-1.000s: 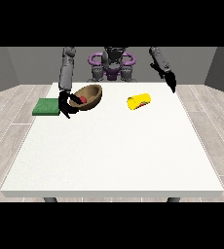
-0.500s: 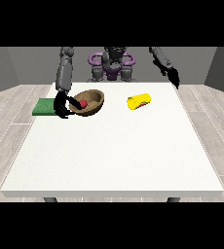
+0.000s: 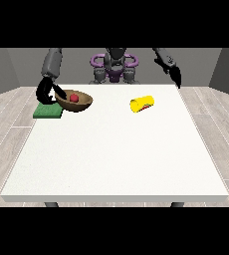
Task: Pick the cup and pour the ball into the bowl, then pick the bowl and place it on the pad
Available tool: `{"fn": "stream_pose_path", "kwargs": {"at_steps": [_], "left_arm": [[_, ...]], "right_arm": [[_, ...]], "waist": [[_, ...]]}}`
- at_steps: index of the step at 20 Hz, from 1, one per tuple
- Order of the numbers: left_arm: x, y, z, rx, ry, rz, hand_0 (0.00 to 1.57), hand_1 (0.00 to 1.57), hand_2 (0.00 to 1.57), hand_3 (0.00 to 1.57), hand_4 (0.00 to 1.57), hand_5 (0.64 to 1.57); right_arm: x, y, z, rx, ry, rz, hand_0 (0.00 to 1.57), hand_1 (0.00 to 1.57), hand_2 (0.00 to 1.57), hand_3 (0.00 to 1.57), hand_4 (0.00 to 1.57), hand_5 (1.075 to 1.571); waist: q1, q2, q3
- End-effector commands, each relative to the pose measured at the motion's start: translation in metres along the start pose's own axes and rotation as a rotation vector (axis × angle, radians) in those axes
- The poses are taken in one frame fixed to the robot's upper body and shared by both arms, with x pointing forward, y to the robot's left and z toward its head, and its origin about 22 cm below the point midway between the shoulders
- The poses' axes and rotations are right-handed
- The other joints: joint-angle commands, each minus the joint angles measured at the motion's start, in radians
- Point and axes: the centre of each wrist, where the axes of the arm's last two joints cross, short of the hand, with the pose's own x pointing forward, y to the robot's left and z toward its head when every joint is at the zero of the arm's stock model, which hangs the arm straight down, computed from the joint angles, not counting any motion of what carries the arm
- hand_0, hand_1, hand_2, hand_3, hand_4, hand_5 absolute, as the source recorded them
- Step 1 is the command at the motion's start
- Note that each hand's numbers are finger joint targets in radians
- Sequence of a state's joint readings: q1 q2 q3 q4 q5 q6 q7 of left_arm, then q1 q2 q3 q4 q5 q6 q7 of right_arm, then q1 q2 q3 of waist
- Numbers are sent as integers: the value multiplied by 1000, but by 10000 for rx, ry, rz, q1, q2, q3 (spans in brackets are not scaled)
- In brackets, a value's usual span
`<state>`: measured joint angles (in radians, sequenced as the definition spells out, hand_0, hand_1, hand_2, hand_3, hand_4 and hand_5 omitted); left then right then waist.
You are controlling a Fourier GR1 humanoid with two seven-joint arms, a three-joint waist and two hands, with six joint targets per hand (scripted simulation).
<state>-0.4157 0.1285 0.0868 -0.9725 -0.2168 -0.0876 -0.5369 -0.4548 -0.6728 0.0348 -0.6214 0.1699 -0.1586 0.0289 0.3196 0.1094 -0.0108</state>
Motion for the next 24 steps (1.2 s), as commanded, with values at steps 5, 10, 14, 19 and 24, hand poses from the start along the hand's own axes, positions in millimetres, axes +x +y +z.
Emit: {"fn": "stream_pose_path", "kwargs": {"at_steps": [5, 10, 14, 19, 24], "left_arm": [[-33, 39, 46, 1390, 1042, -176, 0, 0, 0, 0, 0, 732], [-60, 57, 94, 2520, 1396, -279, 0, 0, 0, 0, 0, 718], [-38, 120, 87, 3243, -42, -777, 0, 0, 0, 0, 0, 670], [-14, 145, 66, 3420, -1538, -409, 0, 0, 0, 0, 667, 1153], [3, 174, 68, 3568, -2350, -363, 0, 0, 0, 0, 881, 1173]], "right_arm": [[64, -99, -3, 618, -647, 3375, 1571, 1571, 1571, 1571, 1571, 1543], [127, -51, 7, 1062, -1943, 3448, 1571, 1571, 1571, 1571, 1571, 1543], [75, -87, -2, -176, -2108, 2500, 1571, 1571, 1571, 1470, 1571, 1534], [36, -94, -10, -1635, -1675, 1530, 1571, 1571, 1571, 1549, 1444, 1562], [20, -93, -14, -2345, -1739, 87, 1571, 1571, 1571, 1571, 1316, 1553]], "waist": [[-1542, -857, 88], [-2582, -707, 93], [-2545, 620, 101], [-1748, 1835, 120], [-1596, 2596, 123]]}}
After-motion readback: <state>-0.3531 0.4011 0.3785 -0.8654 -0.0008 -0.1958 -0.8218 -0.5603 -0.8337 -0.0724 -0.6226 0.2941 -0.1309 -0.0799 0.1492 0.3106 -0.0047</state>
